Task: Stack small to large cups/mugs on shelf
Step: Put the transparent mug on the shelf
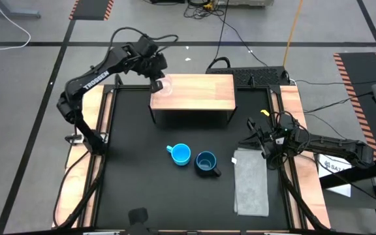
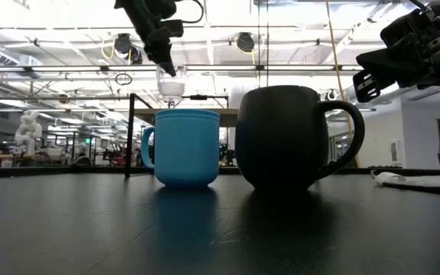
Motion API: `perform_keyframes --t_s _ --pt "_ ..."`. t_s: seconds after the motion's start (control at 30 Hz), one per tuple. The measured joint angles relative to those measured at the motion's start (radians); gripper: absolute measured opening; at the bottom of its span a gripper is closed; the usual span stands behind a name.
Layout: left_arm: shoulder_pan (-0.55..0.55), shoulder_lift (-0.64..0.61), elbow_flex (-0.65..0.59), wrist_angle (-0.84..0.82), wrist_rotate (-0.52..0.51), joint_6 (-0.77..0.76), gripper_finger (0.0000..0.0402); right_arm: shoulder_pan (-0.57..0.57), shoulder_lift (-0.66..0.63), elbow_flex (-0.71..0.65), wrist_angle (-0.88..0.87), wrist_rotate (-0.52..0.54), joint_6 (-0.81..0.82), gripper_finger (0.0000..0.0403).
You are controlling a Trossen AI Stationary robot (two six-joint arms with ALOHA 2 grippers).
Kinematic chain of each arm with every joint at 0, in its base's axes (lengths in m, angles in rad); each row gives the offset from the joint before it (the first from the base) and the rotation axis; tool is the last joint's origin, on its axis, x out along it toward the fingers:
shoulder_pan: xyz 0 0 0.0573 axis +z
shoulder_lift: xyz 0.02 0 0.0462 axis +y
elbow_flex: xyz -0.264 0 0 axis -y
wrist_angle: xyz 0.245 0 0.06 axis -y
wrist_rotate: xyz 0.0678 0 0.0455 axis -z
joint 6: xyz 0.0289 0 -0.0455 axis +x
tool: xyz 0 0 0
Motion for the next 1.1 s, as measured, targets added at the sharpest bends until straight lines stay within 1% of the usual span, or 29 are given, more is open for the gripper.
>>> perform_keyframes --t_s 0.27,0.73,0.9,1.1 --pt "-0.022 0.006 0.0 0.002 0.004 0.001 0.0 0.0 0.0 0.0 0.0 0.0 0.0 0.0" --pt "-0.026 0.006 0.0 0.003 0.012 0.002 0.0 0.0 0.0 0.0 0.0 0.0 0.0 0.0" --pt "-0.03 0.007 -0.022 -0.005 0.06 -0.016 0.0 0.0 0.0 0.0 0.0 0.0 0.0 0.0" --pt "-0.03 0.007 -0.024 -0.001 0.067 -0.016 0.0 0.0 0.0 0.0 0.0 0.0 0.0 0.0"
